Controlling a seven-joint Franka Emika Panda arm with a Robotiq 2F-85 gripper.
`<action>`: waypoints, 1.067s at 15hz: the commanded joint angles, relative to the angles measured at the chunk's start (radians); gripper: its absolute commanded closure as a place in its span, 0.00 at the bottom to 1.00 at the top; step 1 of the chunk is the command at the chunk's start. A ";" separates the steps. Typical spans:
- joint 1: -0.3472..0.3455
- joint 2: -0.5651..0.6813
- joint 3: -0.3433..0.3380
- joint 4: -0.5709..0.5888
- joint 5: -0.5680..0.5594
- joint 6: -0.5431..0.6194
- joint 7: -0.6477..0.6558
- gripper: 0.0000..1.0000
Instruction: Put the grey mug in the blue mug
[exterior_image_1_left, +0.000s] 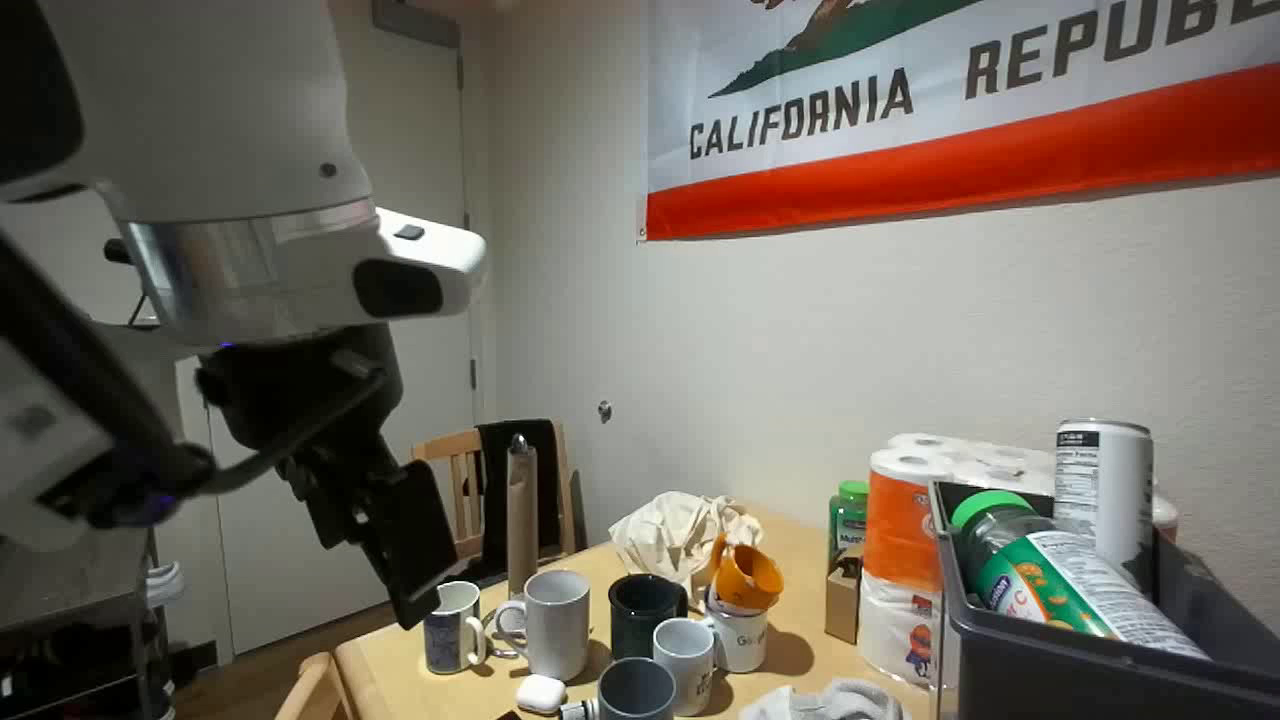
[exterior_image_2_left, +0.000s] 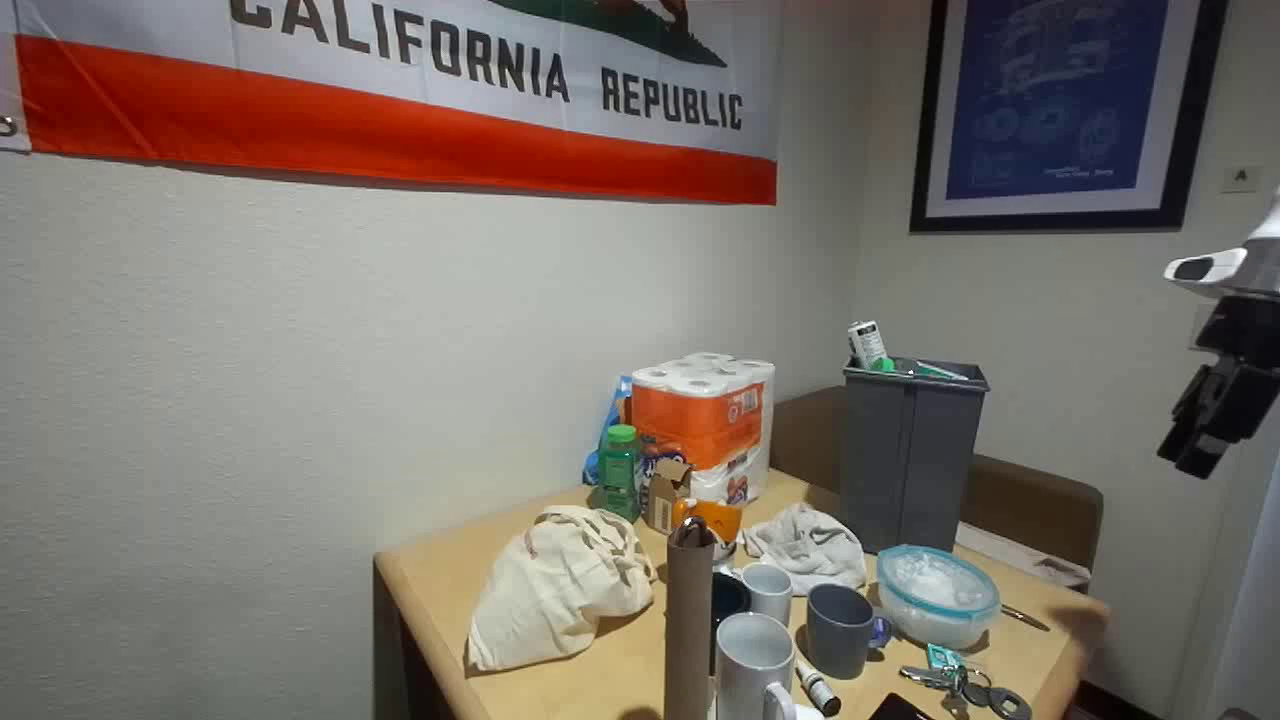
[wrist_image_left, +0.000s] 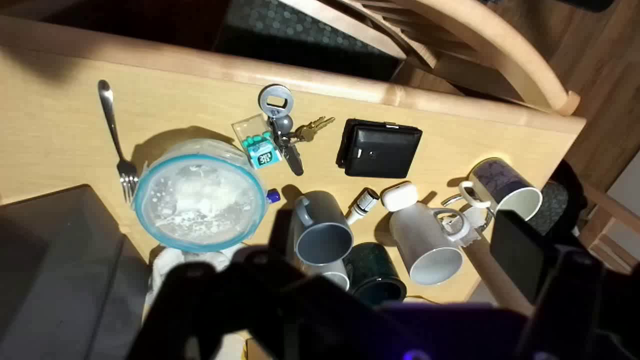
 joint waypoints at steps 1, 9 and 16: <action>-0.022 0.009 0.019 0.001 0.019 -0.001 -0.016 0.00; 0.058 0.129 0.013 0.024 0.075 0.092 -0.050 0.00; 0.141 0.328 0.009 0.050 0.152 0.364 -0.195 0.00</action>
